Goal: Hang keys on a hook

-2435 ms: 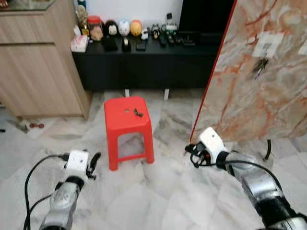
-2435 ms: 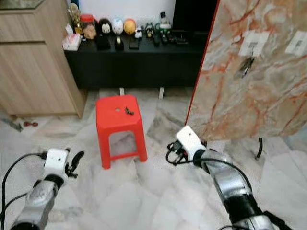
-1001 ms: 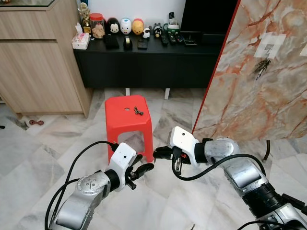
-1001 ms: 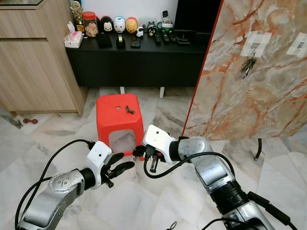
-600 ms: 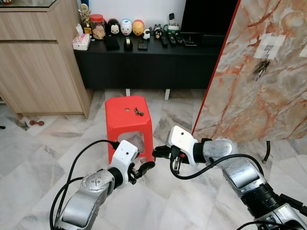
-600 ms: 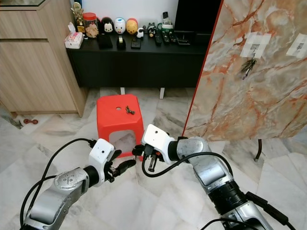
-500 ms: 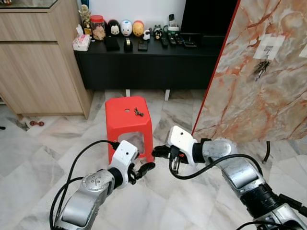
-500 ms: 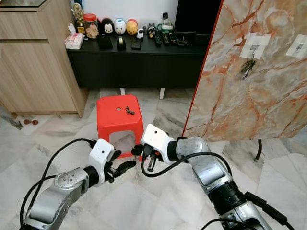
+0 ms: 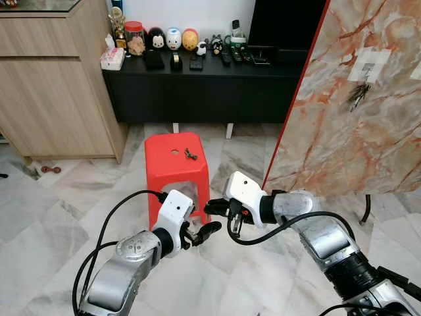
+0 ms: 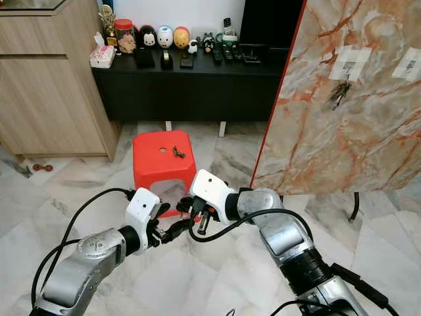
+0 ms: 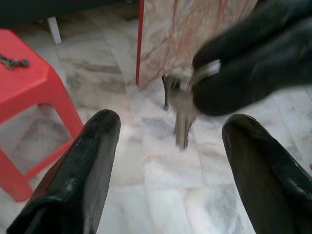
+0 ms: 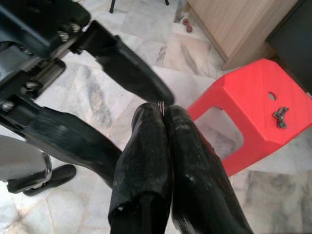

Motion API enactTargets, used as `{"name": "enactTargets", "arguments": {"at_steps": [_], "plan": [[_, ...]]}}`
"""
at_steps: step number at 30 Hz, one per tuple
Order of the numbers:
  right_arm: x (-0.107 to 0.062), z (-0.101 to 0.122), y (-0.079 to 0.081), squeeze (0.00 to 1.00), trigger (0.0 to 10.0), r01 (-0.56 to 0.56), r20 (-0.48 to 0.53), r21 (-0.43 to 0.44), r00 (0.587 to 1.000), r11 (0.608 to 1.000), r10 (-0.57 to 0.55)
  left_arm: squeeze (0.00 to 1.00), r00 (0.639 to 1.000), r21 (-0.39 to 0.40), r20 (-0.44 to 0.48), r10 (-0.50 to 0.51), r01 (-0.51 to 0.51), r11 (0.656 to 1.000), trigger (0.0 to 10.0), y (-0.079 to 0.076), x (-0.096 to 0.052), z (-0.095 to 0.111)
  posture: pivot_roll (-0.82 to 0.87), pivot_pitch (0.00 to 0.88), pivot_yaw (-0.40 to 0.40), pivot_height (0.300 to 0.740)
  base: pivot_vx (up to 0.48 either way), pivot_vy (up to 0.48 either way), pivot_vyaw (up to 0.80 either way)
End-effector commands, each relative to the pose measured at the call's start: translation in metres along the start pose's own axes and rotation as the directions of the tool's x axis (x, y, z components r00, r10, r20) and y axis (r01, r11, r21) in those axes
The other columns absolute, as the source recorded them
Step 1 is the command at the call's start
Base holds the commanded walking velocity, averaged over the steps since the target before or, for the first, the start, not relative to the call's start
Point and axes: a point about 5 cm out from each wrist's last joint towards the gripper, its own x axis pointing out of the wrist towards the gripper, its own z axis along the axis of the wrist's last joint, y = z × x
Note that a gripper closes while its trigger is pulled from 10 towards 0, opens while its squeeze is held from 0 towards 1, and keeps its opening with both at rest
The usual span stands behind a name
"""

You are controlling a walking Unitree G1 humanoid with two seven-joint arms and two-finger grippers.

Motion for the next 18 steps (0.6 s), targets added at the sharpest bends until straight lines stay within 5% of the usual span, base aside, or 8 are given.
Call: {"name": "enactTargets", "arguments": {"at_steps": [1, 12, 13, 14, 15, 16, 18], "plan": [[0.0004, 0.0072, -0.0016, 0.00, 10.0, 0.007, 0.009, -0.016, 1.000, 1.000, -0.007, 0.00, 0.999, -0.002, 0.000, 0.042, -0.042, 0.999, 10.0, 0.0034, 0.0018, 0.0025, -0.01, 0.033, -0.099, 0.740, 0.000, 0.000, 0.00], [0.0039, 0.0078, -0.0011, 0.00, 10.0, 0.012, 0.011, -0.006, 1.000, 1.000, -0.012, 0.00, 0.998, -0.003, -0.006, 0.060, -0.060, 0.998, 10.0, 0.0049, 0.0030, 0.0027, -0.01, 0.037, -0.101, 0.740, 0.000, 0.000, 0.00], [0.0038, 0.0079, -0.0012, 0.00, 10.0, 0.013, 0.011, -0.006, 1.000, 1.000, -0.013, 0.00, 0.998, -0.002, -0.007, 0.060, -0.060, 0.998, 8.0, 0.0048, 0.0030, 0.0026, -0.01, 0.037, -0.101, 0.740, 0.000, 0.000, 0.00], [0.0038, 0.0081, -0.0015, 0.00, 10.0, 0.015, 0.011, -0.005, 1.000, 1.000, -0.015, 0.00, 0.998, -0.001, -0.008, 0.059, -0.059, 0.998, 1.3, 0.0044, 0.0032, 0.0024, -0.01, 0.039, -0.100, 0.740, 0.000, 0.000, 0.00], [0.0038, 0.0082, -0.0015, 0.00, 10.0, 0.015, 0.011, -0.005, 1.000, 1.000, -0.015, 0.00, 0.998, -0.001, -0.008, 0.059, -0.059, 0.998, 1.3, 0.0044, 0.0033, 0.0024, -0.01, 0.039, -0.100, 0.740, 0.000, 0.000, 0.00], [0.0038, 0.0082, -0.0016, 0.00, 10.0, 0.016, 0.011, -0.005, 1.000, 1.000, -0.016, 0.00, 0.998, 0.000, -0.008, 0.058, -0.058, 0.998, 0.0, 0.0043, 0.0033, 0.0023, -0.01, 0.039, -0.100, 0.740, 0.000, 0.000, 0.00], [0.0036, 0.0083, -0.0022, 0.00, 10.0, 0.021, 0.011, -0.005, 1.000, 1.000, -0.021, 0.00, 0.998, 0.000, -0.009, 0.055, -0.055, 0.998, 0.0, 0.0041, 0.0033, 0.0023, -0.01, 0.039, -0.100, 0.740, 0.000, 0.000, 0.00]]}}
